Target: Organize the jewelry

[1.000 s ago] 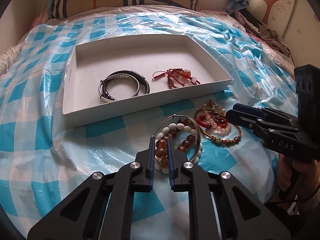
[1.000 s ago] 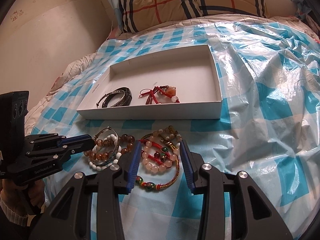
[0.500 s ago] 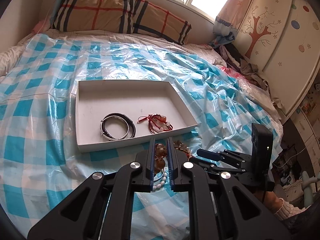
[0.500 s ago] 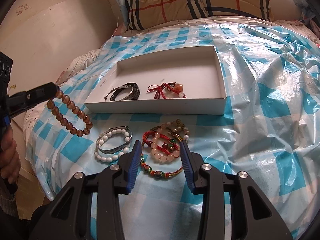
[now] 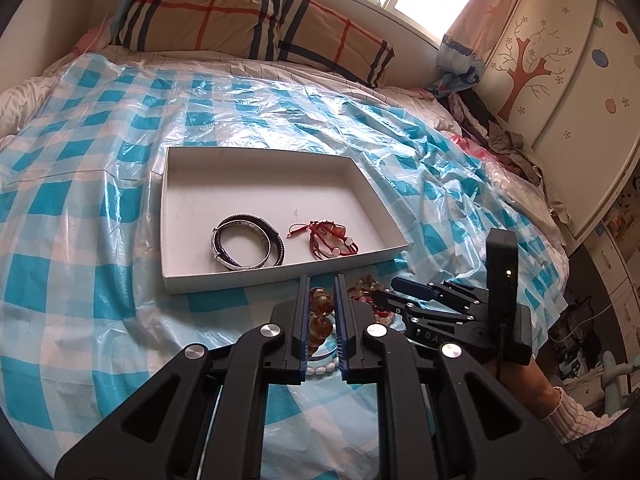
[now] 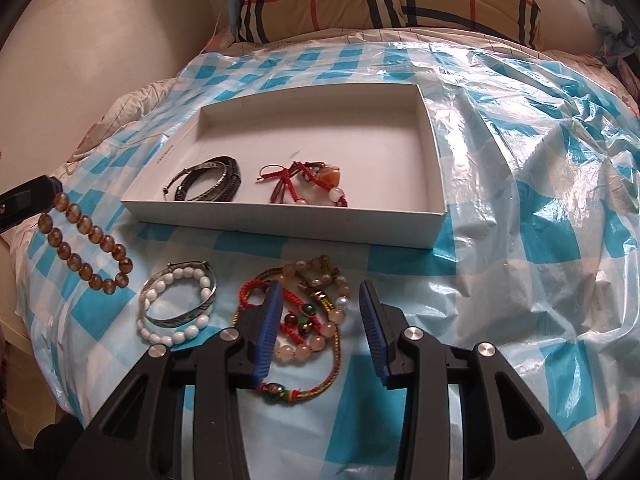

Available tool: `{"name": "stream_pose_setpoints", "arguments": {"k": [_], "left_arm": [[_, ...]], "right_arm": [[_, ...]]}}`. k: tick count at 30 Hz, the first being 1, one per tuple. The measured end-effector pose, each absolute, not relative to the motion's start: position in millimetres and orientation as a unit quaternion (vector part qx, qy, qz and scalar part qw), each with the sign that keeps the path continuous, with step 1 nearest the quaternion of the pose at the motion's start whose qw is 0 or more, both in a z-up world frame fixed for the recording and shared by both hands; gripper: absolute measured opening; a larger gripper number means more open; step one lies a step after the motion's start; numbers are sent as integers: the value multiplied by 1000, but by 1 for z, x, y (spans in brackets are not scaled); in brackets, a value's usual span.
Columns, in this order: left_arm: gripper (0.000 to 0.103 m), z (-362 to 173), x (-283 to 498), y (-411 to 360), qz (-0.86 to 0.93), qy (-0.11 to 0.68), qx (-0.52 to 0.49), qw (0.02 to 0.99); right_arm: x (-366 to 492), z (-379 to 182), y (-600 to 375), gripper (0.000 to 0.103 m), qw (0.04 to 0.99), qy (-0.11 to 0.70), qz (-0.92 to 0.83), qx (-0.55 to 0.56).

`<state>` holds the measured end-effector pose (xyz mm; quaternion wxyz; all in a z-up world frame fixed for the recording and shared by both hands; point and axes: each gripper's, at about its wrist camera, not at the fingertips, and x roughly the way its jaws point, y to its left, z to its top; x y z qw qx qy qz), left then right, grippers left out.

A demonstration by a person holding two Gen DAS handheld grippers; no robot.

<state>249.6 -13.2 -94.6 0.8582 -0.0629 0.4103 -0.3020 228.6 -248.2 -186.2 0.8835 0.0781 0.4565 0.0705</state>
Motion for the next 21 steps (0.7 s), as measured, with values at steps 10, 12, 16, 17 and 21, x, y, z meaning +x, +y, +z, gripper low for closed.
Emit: {"name": "stream_pose_setpoints", "arguments": {"k": [10,12,16,17,21], "left_arm": [[10,-96,250,-14,-302,410,-62,858],[10,-96,251,-14,-303,410,-63,858],[10,-94,252,-13,-304,407,-64,859],[10,-93,252,-14,-304,406,-64,859],[10,-89,252,-14,-305,403,-64,860]], "right_arm": [[217,-175,-257,9,890,428,102,121],[214,-171,-260,9,889,424,108,134],[208,-160,-264,9,892,408,118,154],[207,-157,-265,9,894,403,121,156],[204,-143,-266,9,897,387,134,170]]}}
